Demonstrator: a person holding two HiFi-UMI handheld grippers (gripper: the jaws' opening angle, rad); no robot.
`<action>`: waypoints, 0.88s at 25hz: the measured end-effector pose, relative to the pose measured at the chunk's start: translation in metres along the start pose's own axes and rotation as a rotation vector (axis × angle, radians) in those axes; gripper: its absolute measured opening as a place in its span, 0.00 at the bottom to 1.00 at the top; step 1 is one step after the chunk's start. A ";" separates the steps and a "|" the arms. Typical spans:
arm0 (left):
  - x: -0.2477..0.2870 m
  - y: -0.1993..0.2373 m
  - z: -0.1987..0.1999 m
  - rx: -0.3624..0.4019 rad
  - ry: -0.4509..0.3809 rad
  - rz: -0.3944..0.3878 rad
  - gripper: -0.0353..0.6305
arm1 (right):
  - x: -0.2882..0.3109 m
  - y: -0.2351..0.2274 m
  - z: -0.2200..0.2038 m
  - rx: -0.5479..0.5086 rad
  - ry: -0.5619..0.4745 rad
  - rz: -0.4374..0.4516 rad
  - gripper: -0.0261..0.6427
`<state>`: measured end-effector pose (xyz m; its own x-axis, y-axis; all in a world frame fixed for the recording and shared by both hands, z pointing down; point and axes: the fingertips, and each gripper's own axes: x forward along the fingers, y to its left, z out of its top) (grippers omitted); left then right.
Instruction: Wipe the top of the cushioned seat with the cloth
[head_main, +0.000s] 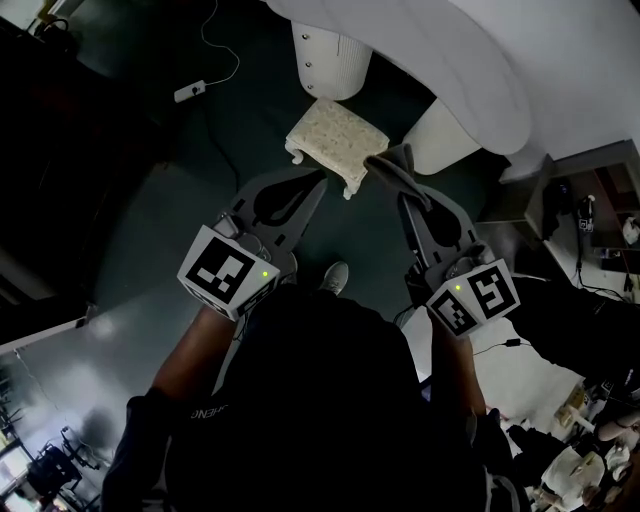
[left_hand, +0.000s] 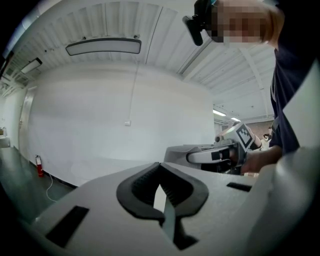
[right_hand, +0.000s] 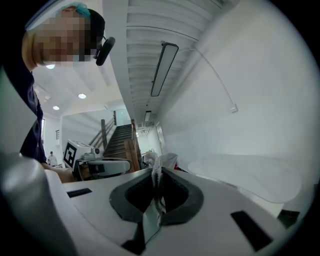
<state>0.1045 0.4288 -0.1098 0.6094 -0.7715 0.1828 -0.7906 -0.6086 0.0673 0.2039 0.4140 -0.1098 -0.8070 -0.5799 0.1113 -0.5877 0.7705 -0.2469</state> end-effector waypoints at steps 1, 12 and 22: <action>0.002 -0.002 -0.001 0.001 -0.001 0.000 0.06 | -0.001 -0.002 0.000 0.002 -0.001 0.004 0.09; 0.013 -0.016 -0.002 0.015 0.028 0.038 0.06 | -0.015 -0.026 0.000 0.011 -0.012 0.032 0.09; 0.029 0.000 -0.004 0.007 0.024 0.038 0.06 | -0.003 -0.045 -0.002 0.019 -0.003 0.026 0.09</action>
<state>0.1215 0.4076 -0.1005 0.5775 -0.7893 0.2084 -0.8125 -0.5806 0.0527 0.2325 0.3819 -0.0968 -0.8216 -0.5609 0.1016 -0.5656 0.7798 -0.2684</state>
